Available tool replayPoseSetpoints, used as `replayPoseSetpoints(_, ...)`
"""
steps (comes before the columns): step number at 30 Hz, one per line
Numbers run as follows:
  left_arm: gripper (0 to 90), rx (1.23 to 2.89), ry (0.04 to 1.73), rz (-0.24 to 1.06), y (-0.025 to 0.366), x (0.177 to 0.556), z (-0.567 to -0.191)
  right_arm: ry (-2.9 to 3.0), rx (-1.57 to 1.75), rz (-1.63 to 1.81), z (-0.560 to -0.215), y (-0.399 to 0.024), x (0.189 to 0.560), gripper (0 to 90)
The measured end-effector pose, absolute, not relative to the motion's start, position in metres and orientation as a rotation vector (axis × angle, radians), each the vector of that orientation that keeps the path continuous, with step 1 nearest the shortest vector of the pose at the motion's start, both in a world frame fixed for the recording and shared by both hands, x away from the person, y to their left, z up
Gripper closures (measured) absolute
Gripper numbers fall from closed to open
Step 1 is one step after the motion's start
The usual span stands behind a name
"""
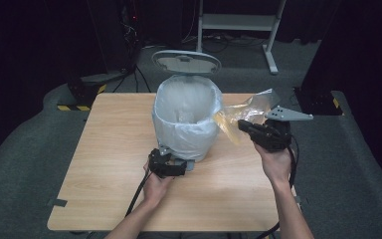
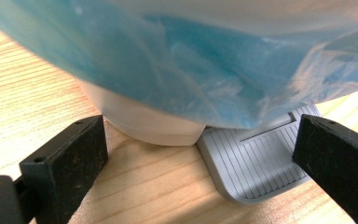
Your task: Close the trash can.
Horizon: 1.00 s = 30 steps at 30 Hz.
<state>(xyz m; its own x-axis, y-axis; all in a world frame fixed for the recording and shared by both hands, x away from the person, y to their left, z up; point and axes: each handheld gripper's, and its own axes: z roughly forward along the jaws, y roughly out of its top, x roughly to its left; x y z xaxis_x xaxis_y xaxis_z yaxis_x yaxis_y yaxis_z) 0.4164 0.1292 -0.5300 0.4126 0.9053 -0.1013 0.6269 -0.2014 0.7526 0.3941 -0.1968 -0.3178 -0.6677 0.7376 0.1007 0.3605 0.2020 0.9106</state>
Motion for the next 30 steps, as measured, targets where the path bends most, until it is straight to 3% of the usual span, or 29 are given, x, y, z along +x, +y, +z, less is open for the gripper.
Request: replayPoseSetpoints(30,3.2,1.926,1.303,0.476,0.129,0.416,-0.530,2.205,0.964,1.470,-0.305,-0.158,0.420,89.2)
